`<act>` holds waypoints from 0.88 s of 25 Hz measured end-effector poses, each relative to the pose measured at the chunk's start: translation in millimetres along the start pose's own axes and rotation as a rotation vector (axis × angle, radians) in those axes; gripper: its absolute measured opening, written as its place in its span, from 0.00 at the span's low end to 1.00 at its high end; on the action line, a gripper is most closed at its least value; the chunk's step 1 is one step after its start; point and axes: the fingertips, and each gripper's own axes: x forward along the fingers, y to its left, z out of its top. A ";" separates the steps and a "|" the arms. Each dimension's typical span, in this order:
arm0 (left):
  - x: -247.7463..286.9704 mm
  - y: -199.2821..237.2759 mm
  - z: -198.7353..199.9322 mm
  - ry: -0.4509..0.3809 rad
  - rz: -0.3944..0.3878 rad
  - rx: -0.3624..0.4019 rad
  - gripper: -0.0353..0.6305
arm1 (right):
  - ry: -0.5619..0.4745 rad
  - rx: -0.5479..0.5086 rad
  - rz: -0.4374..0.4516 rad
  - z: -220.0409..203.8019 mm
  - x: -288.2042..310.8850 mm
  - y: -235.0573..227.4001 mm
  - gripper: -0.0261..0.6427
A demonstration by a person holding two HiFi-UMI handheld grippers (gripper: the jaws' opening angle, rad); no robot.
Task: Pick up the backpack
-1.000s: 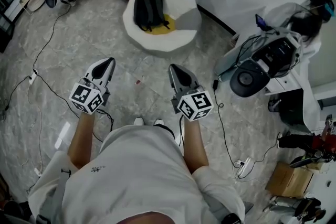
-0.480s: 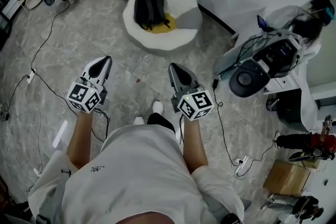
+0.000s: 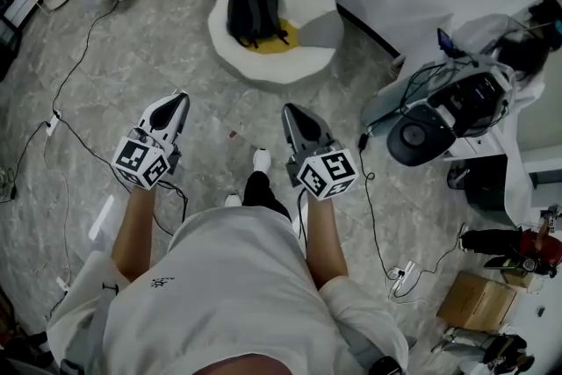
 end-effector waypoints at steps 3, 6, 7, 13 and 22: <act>12.5 5.5 -0.5 -0.003 0.009 0.009 0.06 | -0.005 -0.005 0.011 2.5 11.6 -12.2 0.05; 29.3 10.2 -2.6 -0.004 0.018 0.014 0.06 | -0.009 -0.006 0.025 4.2 23.0 -28.9 0.05; 35.3 12.5 -3.4 -0.005 0.021 0.012 0.06 | -0.009 -0.006 0.029 3.6 27.0 -35.0 0.05; 75.1 33.5 -1.9 -0.006 0.045 0.011 0.06 | 0.004 -0.002 0.053 5.0 57.8 -72.3 0.05; 163.6 61.3 18.1 0.023 0.091 0.014 0.06 | 0.029 0.011 0.108 37.5 115.5 -151.2 0.05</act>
